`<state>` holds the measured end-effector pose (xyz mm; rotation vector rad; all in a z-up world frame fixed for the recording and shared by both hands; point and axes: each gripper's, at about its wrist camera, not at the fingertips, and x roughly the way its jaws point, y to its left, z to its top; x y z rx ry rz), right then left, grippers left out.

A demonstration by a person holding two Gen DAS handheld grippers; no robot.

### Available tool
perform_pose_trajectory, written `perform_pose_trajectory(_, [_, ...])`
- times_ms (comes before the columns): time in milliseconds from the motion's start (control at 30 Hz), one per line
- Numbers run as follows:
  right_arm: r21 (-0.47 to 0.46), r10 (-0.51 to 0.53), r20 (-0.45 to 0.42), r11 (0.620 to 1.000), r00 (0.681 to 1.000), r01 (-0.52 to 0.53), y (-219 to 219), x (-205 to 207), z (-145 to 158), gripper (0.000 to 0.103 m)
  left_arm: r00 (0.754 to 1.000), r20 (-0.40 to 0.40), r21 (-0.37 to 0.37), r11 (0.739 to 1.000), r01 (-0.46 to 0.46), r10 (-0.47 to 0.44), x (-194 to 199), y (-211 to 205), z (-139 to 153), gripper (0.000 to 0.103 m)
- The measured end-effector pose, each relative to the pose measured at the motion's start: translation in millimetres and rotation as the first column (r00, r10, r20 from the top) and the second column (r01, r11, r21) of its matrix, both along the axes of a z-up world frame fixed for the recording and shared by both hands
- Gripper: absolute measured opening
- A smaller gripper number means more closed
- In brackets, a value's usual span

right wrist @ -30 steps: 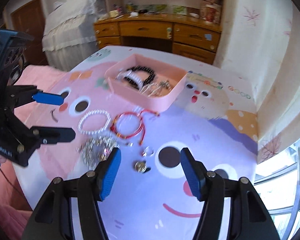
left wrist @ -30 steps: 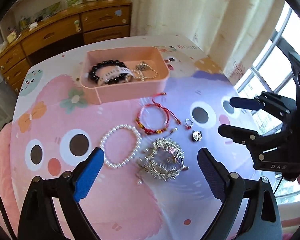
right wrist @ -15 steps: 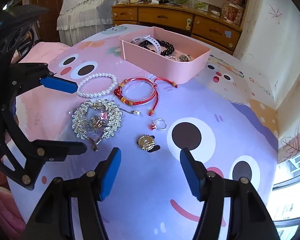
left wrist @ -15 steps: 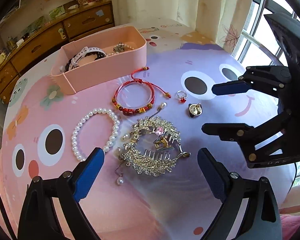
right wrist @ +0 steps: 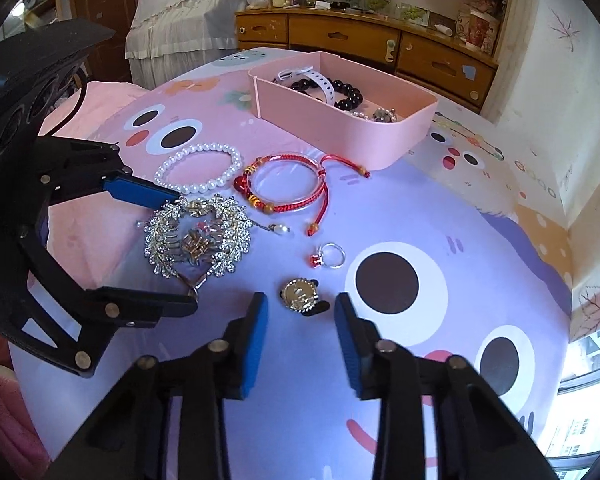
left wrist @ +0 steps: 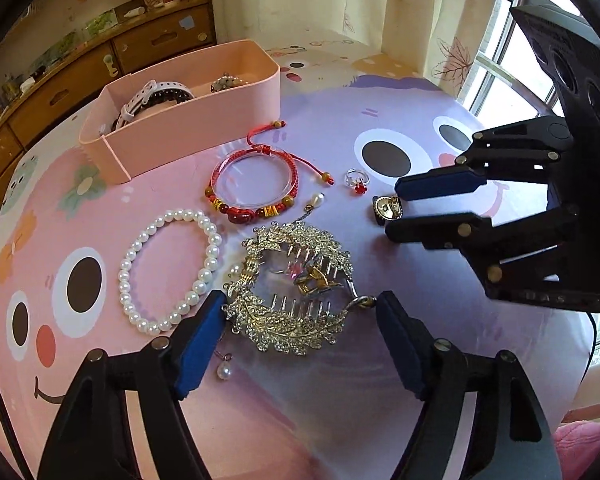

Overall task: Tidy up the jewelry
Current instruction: 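Grasp the silver rhinestone hair comb with the left gripper while the right gripper grasps the gold round charm, then carry the comb and charm over the pink tray and open both grippers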

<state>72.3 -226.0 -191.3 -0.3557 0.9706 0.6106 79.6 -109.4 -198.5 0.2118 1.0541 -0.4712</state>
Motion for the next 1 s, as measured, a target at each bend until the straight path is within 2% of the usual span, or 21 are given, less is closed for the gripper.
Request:
perform_pose_trajectory(33, [0.0, 0.001, 0.0, 1.0, 1.0, -0.001, 0, 1, 0, 0.019, 1.0, 0.0, -0.002, 1.0, -0.001, 0.001, 0, 0, 0, 0.072])
perform_pose_trajectory(67, [-0.001, 0.003, -0.002, 1.0, 1.0, -0.003, 1, 2, 0, 0.017, 1.0, 0.021, 0.008, 1.0, -0.012, 0.011, -1, 0, 2, 0.057])
perform_pose_trajectory(367, [0.003, -0.016, -0.02, 1.0, 1.0, 0.016, 0, 6, 3, 0.017, 0.999, -0.006, -0.018, 0.999, -0.035, 0.035, 1, 6, 5, 0.056])
perform_pose_trajectory(600, [0.033, -0.039, -0.015, 0.999, 0.999, 0.04, -3, 0, 17, 0.017, 0.999, -0.008, -0.033, 0.998, -0.053, 0.052, -5, 11, 16, 0.056])
perform_pose_trajectory(800, [0.053, -0.066, -0.001, 0.996, 0.998, 0.066, -4, -4, 32, 0.017, 0.998, -0.004, -0.042, 0.997, -0.062, 0.062, -15, 13, 40, 0.056])
perform_pose_trajectory(1000, [0.069, -0.09, 0.026, 0.994, 0.996, 0.088, -2, -6, 55, 0.017, 0.996, 0.026, -0.074, 0.994, -0.082, 0.085, -18, 16, 79, 0.056])
